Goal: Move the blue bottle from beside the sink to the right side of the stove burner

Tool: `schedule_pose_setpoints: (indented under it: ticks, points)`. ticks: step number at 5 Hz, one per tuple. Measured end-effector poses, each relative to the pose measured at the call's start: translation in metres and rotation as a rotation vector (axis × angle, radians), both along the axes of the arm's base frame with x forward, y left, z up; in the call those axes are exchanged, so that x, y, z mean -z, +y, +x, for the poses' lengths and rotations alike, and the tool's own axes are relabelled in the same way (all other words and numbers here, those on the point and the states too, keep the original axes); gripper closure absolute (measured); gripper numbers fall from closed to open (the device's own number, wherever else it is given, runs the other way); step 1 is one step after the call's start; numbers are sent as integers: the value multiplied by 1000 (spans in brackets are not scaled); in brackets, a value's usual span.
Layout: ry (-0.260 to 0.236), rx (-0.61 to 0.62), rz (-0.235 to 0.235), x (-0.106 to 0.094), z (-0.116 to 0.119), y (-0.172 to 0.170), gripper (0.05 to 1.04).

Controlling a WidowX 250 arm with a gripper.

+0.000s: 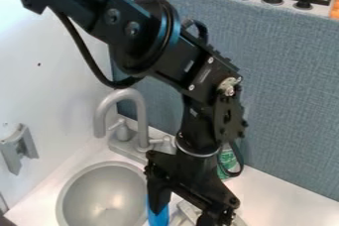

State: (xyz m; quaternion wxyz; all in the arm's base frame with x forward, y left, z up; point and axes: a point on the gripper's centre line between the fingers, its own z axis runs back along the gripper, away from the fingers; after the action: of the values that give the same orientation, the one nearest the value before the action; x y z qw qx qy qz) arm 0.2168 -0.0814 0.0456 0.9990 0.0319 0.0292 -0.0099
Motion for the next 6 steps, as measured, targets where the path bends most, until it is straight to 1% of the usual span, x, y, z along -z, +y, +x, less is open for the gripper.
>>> schedule_pose_setpoints:
  ticks: [1,2,3,4,5,6]
  points:
    - [19,-1,6,5,-2,1,81]
    - [-99,-79,-19,-9,38,22,81]
    - [-139,-117,-20,-14,55,35,81]
    - [-122,-125,8,-3,67,49,81]
    - [-99,-114,53,6,71,57,81]
    - [-61,-136,71,18,69,68,81]
